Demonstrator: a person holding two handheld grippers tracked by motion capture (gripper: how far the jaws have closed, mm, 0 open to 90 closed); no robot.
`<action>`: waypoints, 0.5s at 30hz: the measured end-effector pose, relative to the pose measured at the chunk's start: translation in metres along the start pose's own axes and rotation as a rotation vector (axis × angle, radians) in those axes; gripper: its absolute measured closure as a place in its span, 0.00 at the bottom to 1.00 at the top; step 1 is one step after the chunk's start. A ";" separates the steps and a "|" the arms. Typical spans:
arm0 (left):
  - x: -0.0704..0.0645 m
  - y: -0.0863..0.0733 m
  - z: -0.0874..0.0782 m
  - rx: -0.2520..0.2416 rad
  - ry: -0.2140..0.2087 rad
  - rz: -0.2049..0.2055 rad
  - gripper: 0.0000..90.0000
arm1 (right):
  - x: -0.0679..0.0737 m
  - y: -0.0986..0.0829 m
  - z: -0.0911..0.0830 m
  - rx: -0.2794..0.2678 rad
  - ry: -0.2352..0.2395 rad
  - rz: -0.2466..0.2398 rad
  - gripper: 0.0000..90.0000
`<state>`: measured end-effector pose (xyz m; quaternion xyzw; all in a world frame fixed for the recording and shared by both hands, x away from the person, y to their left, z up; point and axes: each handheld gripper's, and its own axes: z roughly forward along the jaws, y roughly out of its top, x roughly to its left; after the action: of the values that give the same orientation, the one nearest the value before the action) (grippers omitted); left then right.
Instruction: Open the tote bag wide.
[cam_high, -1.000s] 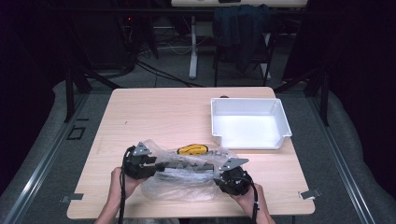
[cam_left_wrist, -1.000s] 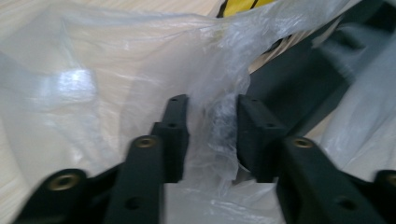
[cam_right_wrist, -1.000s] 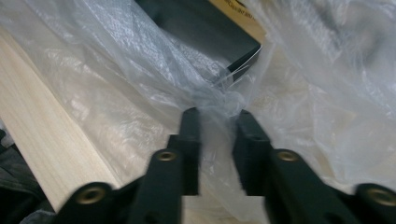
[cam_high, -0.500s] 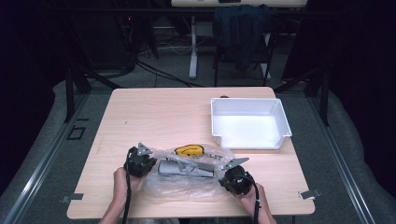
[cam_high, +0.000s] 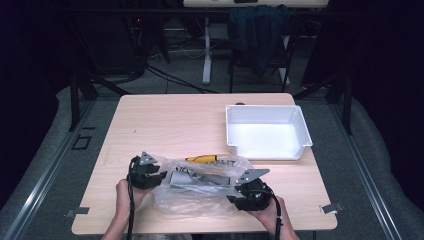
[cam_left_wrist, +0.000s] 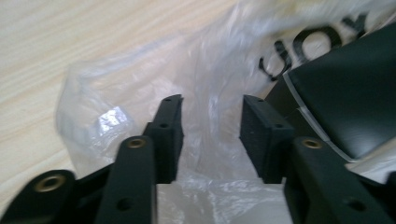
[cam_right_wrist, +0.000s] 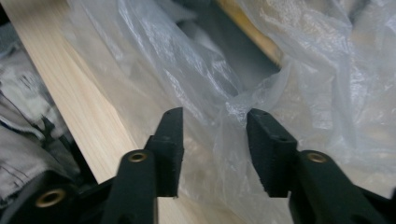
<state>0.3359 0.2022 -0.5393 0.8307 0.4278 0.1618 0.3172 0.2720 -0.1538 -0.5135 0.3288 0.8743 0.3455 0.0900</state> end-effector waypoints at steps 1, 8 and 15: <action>0.000 0.001 -0.007 -0.019 -0.018 -0.010 0.58 | 0.002 0.003 -0.007 -0.060 0.000 -0.003 0.54; -0.013 0.006 -0.030 -0.066 -0.071 0.013 0.50 | -0.010 0.013 -0.023 -0.226 -0.157 0.041 0.43; -0.021 -0.006 -0.025 0.002 -0.095 0.030 0.53 | -0.040 0.009 0.016 -0.098 -0.222 0.177 0.60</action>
<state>0.3069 0.1974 -0.5246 0.8441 0.4000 0.1266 0.3338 0.3131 -0.1656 -0.5220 0.4359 0.8088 0.3556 0.1715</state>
